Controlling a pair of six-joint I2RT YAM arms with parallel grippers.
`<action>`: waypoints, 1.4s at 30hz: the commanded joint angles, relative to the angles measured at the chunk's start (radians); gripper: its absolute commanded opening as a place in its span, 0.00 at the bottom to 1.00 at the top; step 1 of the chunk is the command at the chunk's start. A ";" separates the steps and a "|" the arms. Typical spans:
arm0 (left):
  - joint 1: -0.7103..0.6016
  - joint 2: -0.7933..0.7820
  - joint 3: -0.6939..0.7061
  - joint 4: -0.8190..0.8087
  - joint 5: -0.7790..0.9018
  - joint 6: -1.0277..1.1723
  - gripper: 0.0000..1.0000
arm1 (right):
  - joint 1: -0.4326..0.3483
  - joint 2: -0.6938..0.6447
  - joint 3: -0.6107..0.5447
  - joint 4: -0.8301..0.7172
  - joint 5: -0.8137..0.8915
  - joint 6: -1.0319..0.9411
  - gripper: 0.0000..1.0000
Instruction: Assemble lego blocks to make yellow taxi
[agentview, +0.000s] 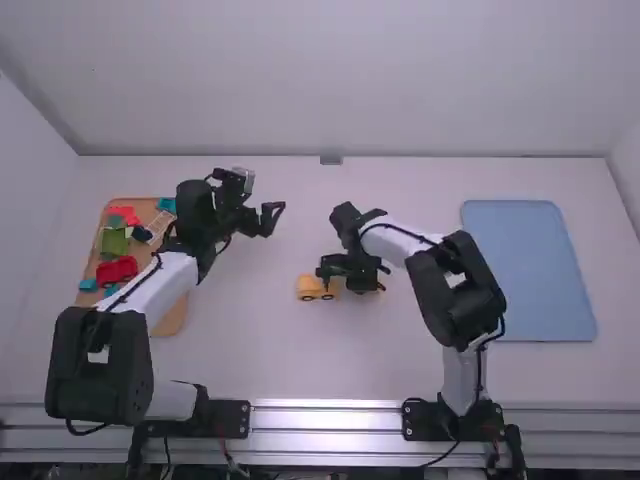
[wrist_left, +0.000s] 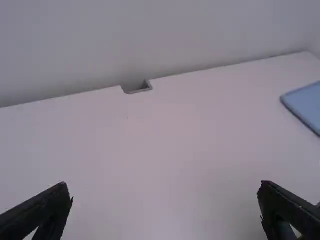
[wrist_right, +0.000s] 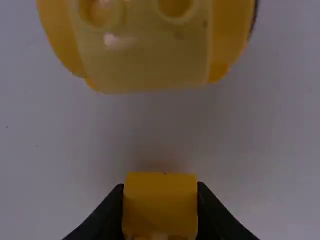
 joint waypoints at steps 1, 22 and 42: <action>0.011 -0.023 0.001 -0.003 0.015 0.000 0.99 | -0.003 0.016 -0.009 0.000 -0.007 -0.010 0.27; 0.012 -0.023 0.001 -0.064 0.026 0.144 0.99 | -0.067 -0.151 0.201 -0.202 -0.296 -0.049 0.99; 0.021 -0.175 0.001 -0.514 0.417 0.970 0.99 | -0.337 -0.249 0.135 -0.087 -0.549 0.027 0.99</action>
